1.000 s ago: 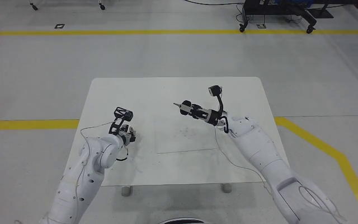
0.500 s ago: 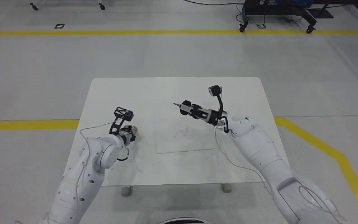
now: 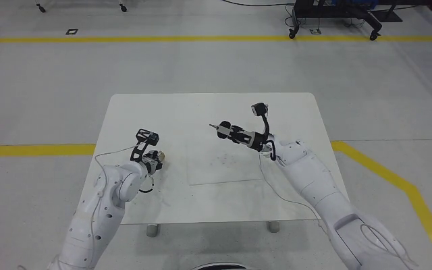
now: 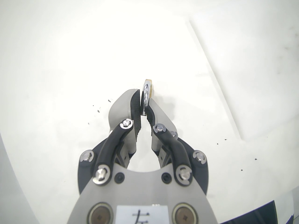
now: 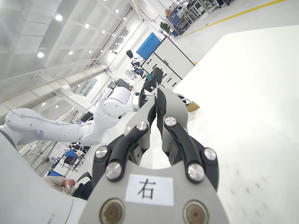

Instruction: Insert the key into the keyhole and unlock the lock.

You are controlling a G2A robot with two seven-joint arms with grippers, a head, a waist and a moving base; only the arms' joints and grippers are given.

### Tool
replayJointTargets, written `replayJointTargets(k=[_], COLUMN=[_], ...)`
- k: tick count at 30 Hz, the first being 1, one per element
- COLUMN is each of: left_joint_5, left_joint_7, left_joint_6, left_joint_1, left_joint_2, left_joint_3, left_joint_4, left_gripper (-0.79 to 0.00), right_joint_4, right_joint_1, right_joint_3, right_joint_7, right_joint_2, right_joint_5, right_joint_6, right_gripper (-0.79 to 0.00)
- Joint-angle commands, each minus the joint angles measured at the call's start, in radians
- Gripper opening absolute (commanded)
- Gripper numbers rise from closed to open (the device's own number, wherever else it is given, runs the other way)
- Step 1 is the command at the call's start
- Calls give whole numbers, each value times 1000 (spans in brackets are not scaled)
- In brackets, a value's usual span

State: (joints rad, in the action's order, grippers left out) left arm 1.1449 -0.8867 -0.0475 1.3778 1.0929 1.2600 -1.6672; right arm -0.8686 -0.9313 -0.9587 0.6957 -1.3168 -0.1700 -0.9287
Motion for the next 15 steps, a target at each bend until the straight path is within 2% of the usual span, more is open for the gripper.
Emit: replayJointTargets(k=[1, 4, 10, 12, 15], left_joint_5=[-1, 4, 10, 9, 10], left_joint_7=[1, -1, -9, -8, -8], left_joint_6=[0, 3, 6, 6, 7], left_joint_1=[2, 7, 9, 7, 4], left_joint_2=[1, 1, 1, 2, 3], left_joint_3=[-1, 0, 5, 5, 3], left_joint_4=[-3, -13, -26, -26, -26], left_gripper=[-736, -680, -493, -474, -508], right_joint_4=[0, 0, 0, 0, 0], right_joint_1=[0, 0, 0, 0, 0], right_joint_3=[0, 0, 0, 0, 0], right_joint_7=[0, 0, 0, 0, 0], right_joint_2=[0, 0, 0, 0, 0], right_joint_5=[0, 0, 0, 0, 0], right_joint_6=[0, 0, 0, 0, 0], right_gripper=[-785, -785, -785, -785, -785])
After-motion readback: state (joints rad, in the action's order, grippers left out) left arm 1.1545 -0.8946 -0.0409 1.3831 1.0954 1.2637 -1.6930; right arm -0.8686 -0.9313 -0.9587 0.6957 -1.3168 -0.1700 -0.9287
